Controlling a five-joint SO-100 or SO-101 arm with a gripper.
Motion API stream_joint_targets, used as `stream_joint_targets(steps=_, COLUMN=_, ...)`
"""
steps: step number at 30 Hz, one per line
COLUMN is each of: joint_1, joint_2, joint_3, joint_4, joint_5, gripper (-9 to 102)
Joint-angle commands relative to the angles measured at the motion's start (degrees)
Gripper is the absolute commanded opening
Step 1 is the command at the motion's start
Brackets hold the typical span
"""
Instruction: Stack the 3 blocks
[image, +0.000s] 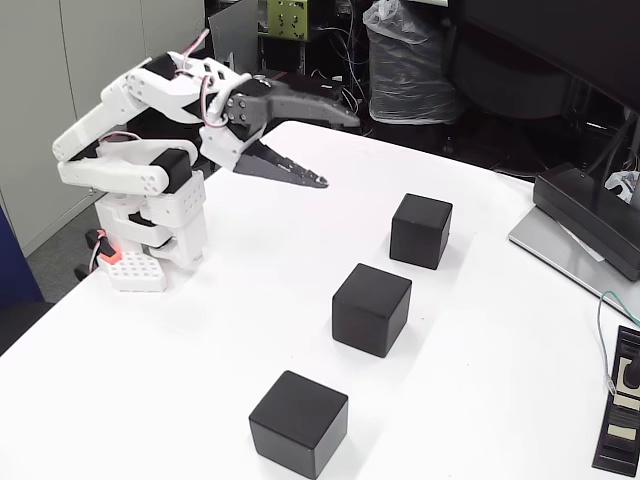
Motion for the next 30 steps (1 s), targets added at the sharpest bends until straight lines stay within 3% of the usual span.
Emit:
stream_joint_targets(steps=1, joint_1=-0.53, joint_2=-3.16, joint_3=-7.56, joint_4=3.16, joint_5=-2.81, gripper=30)
stream_joint_targets(steps=14, joint_1=0.0, joint_2=-36.21, joint_3=-28.56, joint_4=11.25, joint_5=-3.6, gripper=31)
stream_joint_targets(steps=25, joint_1=0.26, joint_2=-51.06, joint_3=-30.59, joint_4=12.39, joint_5=-3.6, gripper=41)
stream_joint_targets(steps=30, joint_1=0.35, joint_2=-58.54, joint_3=-30.85, joint_4=12.39, joint_5=-3.52, gripper=39)
